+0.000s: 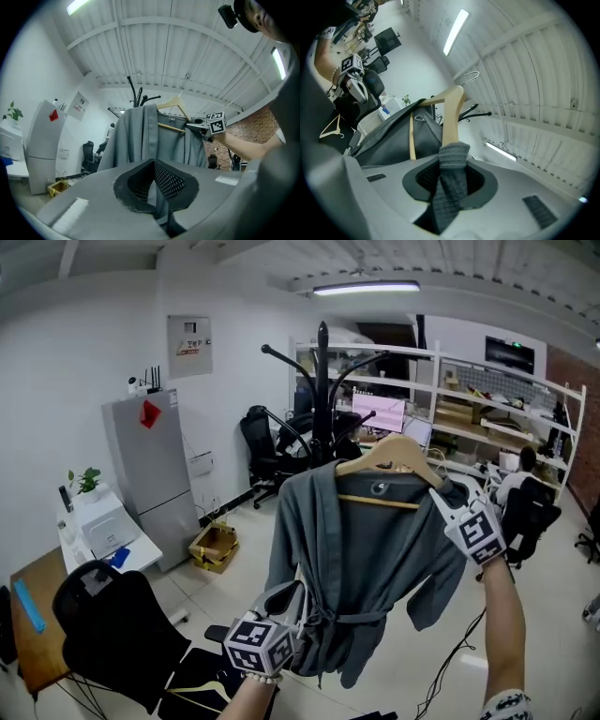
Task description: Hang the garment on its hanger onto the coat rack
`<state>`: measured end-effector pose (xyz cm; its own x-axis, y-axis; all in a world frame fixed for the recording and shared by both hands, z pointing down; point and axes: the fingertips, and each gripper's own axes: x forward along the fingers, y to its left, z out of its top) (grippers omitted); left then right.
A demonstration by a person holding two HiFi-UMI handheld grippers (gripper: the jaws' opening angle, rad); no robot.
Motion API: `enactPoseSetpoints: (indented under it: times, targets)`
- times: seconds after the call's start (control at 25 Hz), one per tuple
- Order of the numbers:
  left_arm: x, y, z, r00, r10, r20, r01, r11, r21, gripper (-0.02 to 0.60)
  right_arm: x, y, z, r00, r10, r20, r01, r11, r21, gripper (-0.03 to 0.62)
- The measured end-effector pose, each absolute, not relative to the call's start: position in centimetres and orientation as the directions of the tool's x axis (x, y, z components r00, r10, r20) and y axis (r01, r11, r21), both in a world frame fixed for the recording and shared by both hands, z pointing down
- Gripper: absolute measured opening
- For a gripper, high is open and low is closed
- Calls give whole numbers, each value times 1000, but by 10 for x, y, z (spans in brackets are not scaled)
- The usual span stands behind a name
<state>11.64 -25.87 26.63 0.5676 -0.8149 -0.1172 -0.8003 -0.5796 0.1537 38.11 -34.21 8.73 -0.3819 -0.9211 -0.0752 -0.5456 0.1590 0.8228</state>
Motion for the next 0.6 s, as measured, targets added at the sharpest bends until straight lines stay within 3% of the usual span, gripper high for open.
enactPoseSetpoints:
  times: [0.16,0.36,0.6]
  targets:
    - [128,-264,267,573,-811,-120,-793,-585,171,-11,363,-352,97,-428,-903,-36,-511,209,834,95]
    - [135,-264,273,576,-810,-111,-787,-587,192,-12,321,-399,137,-483,-870,103,-492,367,790,95]
    - [105,-260,292,519,-850,-91,-821,-526,222,-11,268,-452,187,-527,-823,211,-484,495,721,95]
